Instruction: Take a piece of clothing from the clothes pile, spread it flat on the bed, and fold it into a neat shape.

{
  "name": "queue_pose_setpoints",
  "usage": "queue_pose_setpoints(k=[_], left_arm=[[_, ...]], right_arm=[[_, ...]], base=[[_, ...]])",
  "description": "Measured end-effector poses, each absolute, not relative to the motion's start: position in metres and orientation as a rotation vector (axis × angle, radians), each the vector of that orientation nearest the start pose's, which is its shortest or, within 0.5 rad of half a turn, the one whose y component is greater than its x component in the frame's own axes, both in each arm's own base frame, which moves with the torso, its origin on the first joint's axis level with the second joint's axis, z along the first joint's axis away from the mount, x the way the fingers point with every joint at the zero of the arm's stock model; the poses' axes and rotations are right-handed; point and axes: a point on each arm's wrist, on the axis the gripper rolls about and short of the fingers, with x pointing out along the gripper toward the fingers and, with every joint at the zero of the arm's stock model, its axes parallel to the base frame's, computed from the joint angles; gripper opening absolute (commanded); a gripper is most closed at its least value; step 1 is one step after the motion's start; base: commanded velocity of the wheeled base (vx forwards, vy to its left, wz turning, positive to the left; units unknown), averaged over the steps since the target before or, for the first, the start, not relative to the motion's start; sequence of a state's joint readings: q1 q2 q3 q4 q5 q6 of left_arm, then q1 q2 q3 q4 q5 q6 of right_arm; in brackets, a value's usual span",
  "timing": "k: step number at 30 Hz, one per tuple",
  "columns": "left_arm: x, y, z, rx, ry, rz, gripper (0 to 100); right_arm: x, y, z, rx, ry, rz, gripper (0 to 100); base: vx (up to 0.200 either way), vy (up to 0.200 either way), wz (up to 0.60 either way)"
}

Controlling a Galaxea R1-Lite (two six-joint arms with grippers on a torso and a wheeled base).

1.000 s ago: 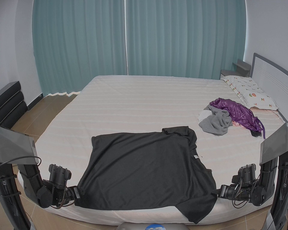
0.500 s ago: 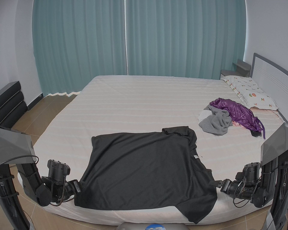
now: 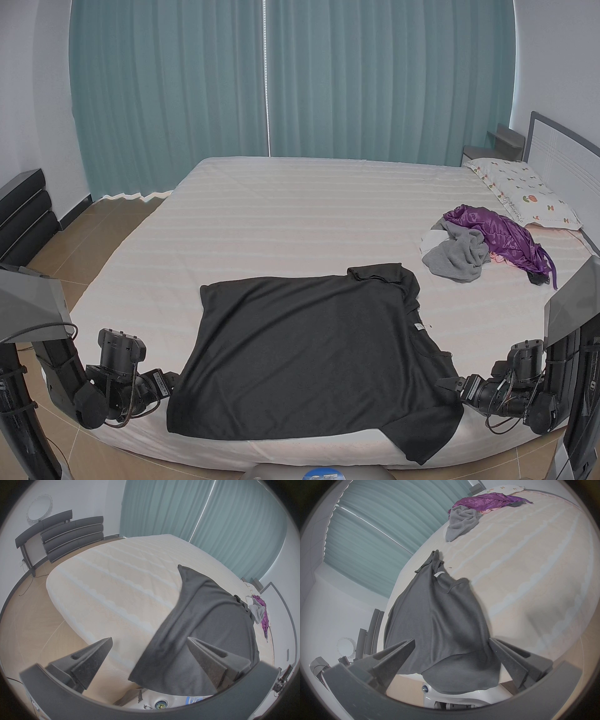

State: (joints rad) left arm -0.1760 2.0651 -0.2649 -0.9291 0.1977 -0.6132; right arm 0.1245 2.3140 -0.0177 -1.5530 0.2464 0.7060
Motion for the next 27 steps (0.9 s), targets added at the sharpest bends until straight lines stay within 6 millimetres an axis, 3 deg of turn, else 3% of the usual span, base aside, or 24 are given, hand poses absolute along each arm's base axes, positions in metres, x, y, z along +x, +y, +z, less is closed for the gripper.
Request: queue_pose_setpoints(k=[17,23,27], left_arm=[[0.2459,-0.0412,0.002,-0.461,0.785,0.282,100],[0.248,-0.042,0.0029,-0.478,0.78,0.274,100],[0.2478,-0.0436,0.003,-0.482,0.785,0.256,100]], right_arm=[[0.2179,0.0333,-0.0278,0.727,0.833,0.074,100],[0.2183,0.0338,-0.0276,0.727,0.832,0.077,100],[0.2183,0.0338,-0.0276,0.727,0.832,0.077,100]], base=[[0.0,0.0,0.0],[0.2,0.0,0.0],[0.0,0.0,0.0]])
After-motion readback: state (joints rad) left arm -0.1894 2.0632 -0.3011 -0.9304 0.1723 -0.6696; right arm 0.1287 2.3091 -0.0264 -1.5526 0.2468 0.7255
